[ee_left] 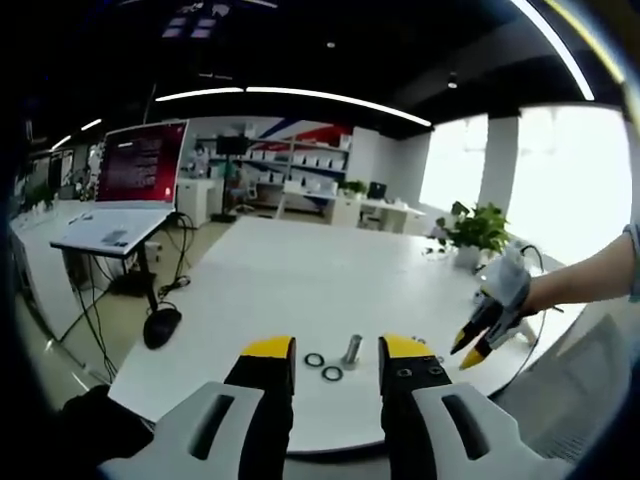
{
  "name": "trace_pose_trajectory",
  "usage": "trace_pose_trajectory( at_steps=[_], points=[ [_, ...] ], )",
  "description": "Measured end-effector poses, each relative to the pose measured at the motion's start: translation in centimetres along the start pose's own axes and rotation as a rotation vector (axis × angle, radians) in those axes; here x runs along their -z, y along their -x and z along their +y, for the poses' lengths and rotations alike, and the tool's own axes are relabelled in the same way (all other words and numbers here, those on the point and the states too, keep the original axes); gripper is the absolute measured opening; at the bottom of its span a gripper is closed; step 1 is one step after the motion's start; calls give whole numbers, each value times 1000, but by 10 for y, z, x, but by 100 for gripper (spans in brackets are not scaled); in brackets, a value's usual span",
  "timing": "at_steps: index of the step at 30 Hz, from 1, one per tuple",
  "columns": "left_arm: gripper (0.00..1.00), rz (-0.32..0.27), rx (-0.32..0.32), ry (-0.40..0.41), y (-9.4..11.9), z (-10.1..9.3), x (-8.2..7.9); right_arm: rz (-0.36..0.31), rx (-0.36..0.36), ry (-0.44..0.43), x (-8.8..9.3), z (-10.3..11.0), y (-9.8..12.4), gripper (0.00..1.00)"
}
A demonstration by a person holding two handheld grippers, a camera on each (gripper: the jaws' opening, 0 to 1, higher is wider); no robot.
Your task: Place the washer onto the threaded stud by aligning its center hole with the stud, sliding it down to the base, and recovering from edge contact or off-axis alignment until the washer reaches the visible bottom stop.
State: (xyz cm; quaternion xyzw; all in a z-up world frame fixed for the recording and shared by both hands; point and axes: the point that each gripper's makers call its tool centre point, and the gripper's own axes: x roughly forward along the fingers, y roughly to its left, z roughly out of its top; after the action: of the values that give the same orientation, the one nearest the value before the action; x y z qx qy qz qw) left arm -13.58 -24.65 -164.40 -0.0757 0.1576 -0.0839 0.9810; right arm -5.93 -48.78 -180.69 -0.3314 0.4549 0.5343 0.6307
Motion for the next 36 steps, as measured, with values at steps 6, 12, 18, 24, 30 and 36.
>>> trace_pose_trajectory(
  at_steps=[6, 12, 18, 24, 30, 36],
  points=[
    [31, 2, 1, -1, 0, 0, 1, 42, -5, 36, -4, -9, -13, 27],
    [31, 9, -1, -4, 0, 0, 2, 80, -21, 82, -6, -14, -22, 26],
    [32, 12, -2, -6, 0, 1, 2, 93, -21, 103, -7, -17, -30, 26],
    [32, 8, -3, -5, 0, 0, 2, 108, -53, 121, -2, -11, -38, 26],
    [32, 16, -5, -8, 0, 1, 3, 139, -62, 174, 3, -3, -45, 26],
    [32, 17, -3, -9, 0, 1, 3, 160, -42, 231, 4, 0, -49, 25]
  ],
)
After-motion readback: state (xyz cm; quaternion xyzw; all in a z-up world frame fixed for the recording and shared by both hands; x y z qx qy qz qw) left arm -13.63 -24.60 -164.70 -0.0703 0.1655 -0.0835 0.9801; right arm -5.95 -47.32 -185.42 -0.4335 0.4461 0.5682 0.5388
